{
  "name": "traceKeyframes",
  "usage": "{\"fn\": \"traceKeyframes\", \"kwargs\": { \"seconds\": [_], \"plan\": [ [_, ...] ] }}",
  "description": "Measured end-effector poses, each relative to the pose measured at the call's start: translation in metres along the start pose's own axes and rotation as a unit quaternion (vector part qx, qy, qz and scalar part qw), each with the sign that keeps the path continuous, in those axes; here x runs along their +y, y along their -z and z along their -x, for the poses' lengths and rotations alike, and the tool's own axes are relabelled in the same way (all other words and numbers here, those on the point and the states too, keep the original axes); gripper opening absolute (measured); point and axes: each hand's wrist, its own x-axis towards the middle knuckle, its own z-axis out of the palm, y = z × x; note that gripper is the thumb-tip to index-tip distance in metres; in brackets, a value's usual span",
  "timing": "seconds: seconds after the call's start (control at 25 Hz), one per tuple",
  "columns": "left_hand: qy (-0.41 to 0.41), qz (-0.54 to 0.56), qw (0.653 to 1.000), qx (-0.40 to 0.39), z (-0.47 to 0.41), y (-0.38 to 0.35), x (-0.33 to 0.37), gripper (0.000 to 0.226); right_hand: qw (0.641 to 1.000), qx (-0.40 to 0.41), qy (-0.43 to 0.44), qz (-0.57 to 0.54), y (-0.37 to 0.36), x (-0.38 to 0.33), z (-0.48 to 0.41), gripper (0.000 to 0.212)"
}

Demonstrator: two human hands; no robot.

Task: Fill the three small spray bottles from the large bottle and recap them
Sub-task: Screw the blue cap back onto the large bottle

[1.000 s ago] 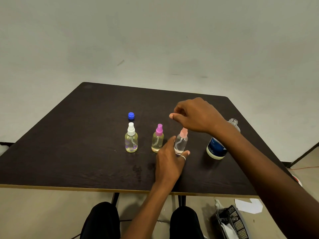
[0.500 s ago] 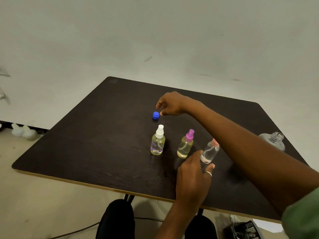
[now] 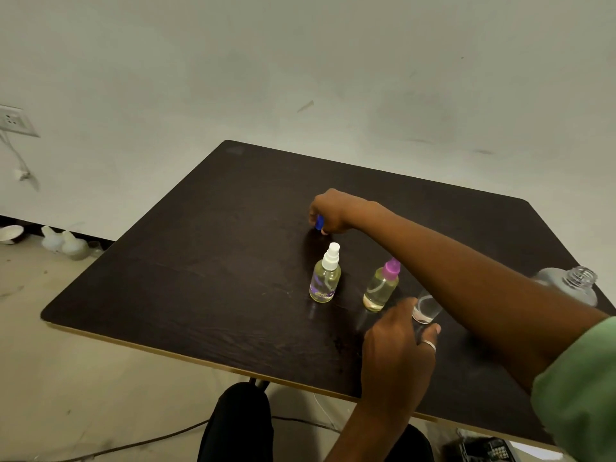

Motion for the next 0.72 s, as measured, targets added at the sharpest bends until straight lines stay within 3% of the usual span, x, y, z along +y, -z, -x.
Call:
{"fn": "traceKeyframes", "kwargs": {
  "seconds": [0.28,0.72],
  "plan": [
    [0.008,-0.002,1.0,0.005,-0.002,0.002,-0.001,0.034,0.997,0.007,-0.001,-0.077,0.023,0.011,0.04,0.02],
    [-0.009,-0.06,0.998,0.016,0.009,-0.001,-0.001,0.038,0.986,0.099,-0.079,-0.108,0.07,0.074,0.235,0.02]
  ]
}}
